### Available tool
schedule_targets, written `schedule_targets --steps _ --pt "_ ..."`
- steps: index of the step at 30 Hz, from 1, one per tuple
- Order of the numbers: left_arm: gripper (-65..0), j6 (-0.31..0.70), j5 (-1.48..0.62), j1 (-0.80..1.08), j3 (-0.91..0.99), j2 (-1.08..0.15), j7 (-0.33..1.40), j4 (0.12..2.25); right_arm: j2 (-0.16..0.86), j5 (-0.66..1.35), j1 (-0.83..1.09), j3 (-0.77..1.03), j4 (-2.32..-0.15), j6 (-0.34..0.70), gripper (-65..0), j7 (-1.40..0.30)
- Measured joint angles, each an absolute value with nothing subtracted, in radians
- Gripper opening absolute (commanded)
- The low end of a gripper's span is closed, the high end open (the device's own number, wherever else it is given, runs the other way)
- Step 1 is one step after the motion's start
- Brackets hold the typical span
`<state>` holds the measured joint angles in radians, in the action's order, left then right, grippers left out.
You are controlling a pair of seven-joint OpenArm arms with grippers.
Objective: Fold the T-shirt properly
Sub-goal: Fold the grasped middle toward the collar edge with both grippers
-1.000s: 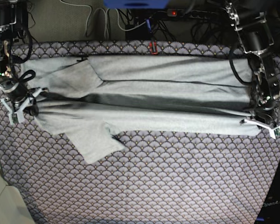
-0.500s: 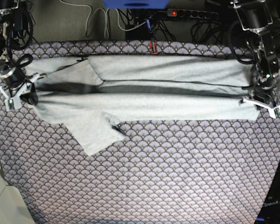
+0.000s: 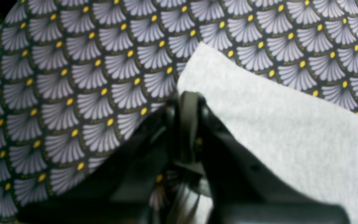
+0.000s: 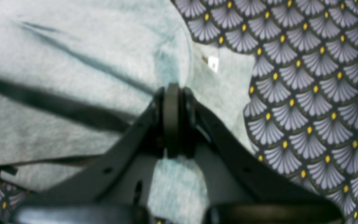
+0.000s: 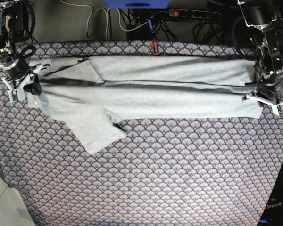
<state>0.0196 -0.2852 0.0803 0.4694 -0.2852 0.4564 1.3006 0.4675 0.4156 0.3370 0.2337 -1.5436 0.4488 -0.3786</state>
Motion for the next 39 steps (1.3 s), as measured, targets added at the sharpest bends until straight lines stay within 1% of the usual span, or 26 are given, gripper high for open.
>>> schedule_targets --steps 4,7,15,19,20,22,24,29,39 --pt "-64.6 0.019 -0.288 0.122 0.469 -0.285 0.467 1.38 0.47 0.418 0.352 0.234 -1.546 0.449 -65.0 -0.374" --pt "-64.6 0.019 -0.286 0.122 0.469 -0.285 0.532 1.413 0.471 0.419 0.361 0.235 -1.546 0.449 -65.0 -0.366" --pt "-64.6 0.019 -0.286 0.125 0.469 -0.284 0.543 1.426 0.475 0.419 0.378 0.236 -1.553 0.45 -65.0 -0.364" --pt "-64.6 0.02 -0.289 0.148 0.469 -0.284 0.547 1.431 0.487 0.422 0.4 0.268 -1.554 0.456 -65.0 -0.375" --pt "-64.6 0.02 -0.289 0.156 0.469 -0.285 0.553 1.437 0.486 0.423 0.399 0.276 -1.554 0.469 -65.0 -0.369" --pt "-64.6 0.019 -0.289 0.16 0.469 -0.286 0.554 1.446 0.486 0.423 0.393 0.305 -1.554 0.536 -65.0 -0.37" --pt "-64.6 0.02 -0.289 0.154 0.469 -0.287 0.551 1.448 0.485 0.424 0.394 0.334 -1.554 0.578 -65.0 -0.371" --pt "-64.6 0.019 -0.289 0.156 0.469 -0.285 0.55 1.448 0.464 0.415 0.398 0.337 -1.55 0.58 -65.0 -0.375" --pt "-64.5 0.019 -0.289 0.18 0.469 -0.282 0.55 1.445 0.465 0.415 0.427 0.335 -1.546 0.58 -65.0 -0.375"
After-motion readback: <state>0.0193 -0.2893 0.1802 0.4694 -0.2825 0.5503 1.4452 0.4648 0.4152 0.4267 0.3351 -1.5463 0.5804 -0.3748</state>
